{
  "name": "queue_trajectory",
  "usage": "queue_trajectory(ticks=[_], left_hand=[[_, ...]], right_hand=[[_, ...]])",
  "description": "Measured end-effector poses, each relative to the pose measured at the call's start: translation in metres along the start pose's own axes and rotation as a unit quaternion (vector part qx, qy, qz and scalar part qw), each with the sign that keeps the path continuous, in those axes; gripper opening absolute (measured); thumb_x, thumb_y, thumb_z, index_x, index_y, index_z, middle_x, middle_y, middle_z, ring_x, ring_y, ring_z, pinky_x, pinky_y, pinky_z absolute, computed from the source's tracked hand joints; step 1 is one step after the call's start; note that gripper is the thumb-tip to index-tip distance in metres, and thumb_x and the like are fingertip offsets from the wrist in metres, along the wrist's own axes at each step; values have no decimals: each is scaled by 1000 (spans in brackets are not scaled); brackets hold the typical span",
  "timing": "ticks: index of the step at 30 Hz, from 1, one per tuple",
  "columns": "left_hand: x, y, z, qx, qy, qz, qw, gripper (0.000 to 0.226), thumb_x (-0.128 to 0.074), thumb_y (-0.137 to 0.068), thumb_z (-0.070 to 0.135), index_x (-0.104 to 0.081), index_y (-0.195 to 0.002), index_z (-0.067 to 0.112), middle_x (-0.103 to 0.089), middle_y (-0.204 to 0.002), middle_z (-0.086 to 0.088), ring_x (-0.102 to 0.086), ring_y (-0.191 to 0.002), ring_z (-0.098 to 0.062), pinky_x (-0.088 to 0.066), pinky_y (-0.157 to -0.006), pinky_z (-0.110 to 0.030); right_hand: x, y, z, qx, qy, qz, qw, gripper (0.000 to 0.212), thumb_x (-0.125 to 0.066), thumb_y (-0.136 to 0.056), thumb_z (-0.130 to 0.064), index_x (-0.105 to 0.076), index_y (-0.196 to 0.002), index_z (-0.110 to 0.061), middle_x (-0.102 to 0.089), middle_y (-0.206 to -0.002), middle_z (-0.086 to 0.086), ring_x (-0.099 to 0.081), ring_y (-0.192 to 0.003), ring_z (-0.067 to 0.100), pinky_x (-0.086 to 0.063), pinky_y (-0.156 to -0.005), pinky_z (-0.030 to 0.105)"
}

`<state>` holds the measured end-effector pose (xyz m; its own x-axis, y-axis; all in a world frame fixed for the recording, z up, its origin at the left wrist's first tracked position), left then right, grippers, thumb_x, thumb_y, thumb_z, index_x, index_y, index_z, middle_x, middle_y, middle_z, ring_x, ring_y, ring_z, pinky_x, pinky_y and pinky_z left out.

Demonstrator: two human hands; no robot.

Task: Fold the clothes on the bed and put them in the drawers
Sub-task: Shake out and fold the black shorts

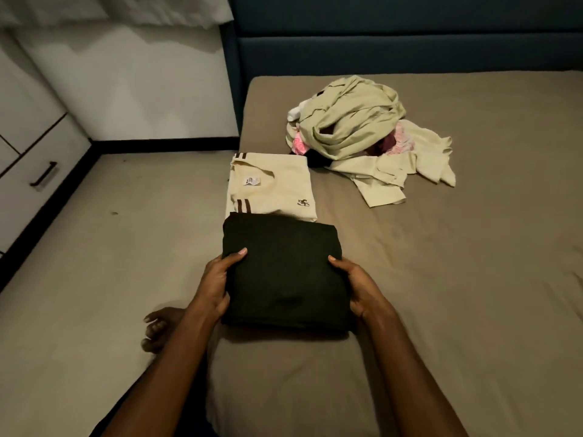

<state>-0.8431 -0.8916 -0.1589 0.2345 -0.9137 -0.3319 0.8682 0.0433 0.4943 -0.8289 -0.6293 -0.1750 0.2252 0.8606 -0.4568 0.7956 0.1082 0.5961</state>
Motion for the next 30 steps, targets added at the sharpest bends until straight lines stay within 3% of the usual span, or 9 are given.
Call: queue_trajectory(ticks=[4,8,13,15,18,20,25,27,30], left_hand=[[22,-18,-13,72,3,19,997,43,-77,-86,17,-68,-124,1,-73,-119,-18,-71,-110,-37,-52,-104,-47],[24,-15,-17,27,-58,8,998,30,-75,-89,12,-69,-116,2,-77,-111,-14,-75,-98,-29,-62,-82,-36],[27,-7,-24,-47,-183,76,979,39,-81,-86,26,-66,-119,11,-74,-112,-5,-71,-104,-28,-58,-83,-33],[27,0,-19,-120,-307,148,932,50,-82,-86,31,-59,-127,13,-69,-109,-2,-69,-104,-29,-56,-82,-32],[22,9,-6,-229,-502,241,799,68,-77,-88,39,-42,-142,17,-64,-125,-10,-64,-113,-31,-54,-88,-42],[10,6,-2,-283,-570,219,740,77,-72,-89,51,-37,-149,18,-51,-144,-11,-51,-131,-31,-50,-100,-47],[-9,-33,-15,-251,-697,79,667,99,-30,-86,85,-10,-163,26,-3,-171,-13,0,-158,-30,-14,-126,-53],[-5,-42,-25,-236,-697,62,675,104,-17,-81,91,-3,-164,29,6,-171,-11,7,-158,-28,-16,-125,-56],[0,-51,-31,-245,-685,65,683,105,-15,-80,93,-2,-164,31,8,-171,-8,8,-158,-26,-18,-125,-55]], right_hand=[[1,-11,12,30,81,38,996,36,-72,-92,-13,-64,-127,-13,-78,-112,10,-75,-100,33,-61,-84,43],[4,-9,19,81,95,47,991,46,-72,-86,6,-63,-127,-13,-77,-112,8,-76,-98,27,-63,-80,36],[12,-10,13,110,153,92,978,41,-74,-88,1,-63,-124,-13,-72,-122,12,-71,-106,31,-61,-88,41],[11,-9,11,157,324,157,920,47,-78,-89,-15,-59,-132,-14,-70,-125,9,-69,-112,31,-59,-94,45],[-1,1,4,235,566,278,739,65,-72,-92,-42,-46,-146,-18,-63,-135,8,-61,-122,30,-52,-101,45],[-17,3,0,302,632,288,652,72,-64,-94,-52,-40,-152,-18,-49,-150,10,-47,-137,30,-41,-111,46],[-40,-31,11,292,721,186,601,78,-32,-97,-73,-16,-164,-36,-5,-173,9,-4,-159,29,-17,-127,48],[-33,-44,21,283,737,168,591,81,-16,-94,-79,-7,-164,-40,6,-173,9,2,-159,29,-14,-128,49],[-22,-56,29,287,726,168,602,81,-14,-93,-81,-2,-163,-42,13,-172,7,5,-159,29,-8,-129,45]])
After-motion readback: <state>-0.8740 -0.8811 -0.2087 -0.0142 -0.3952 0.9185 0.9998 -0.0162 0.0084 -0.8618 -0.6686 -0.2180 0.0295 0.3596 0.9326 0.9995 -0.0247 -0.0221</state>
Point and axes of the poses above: each hand's wrist, its own y-axis away from the middle knuckle, its own x-axis out of the back of the hand, z = x × y, the point moved 3 cm from there along -y, towards the middle knuckle
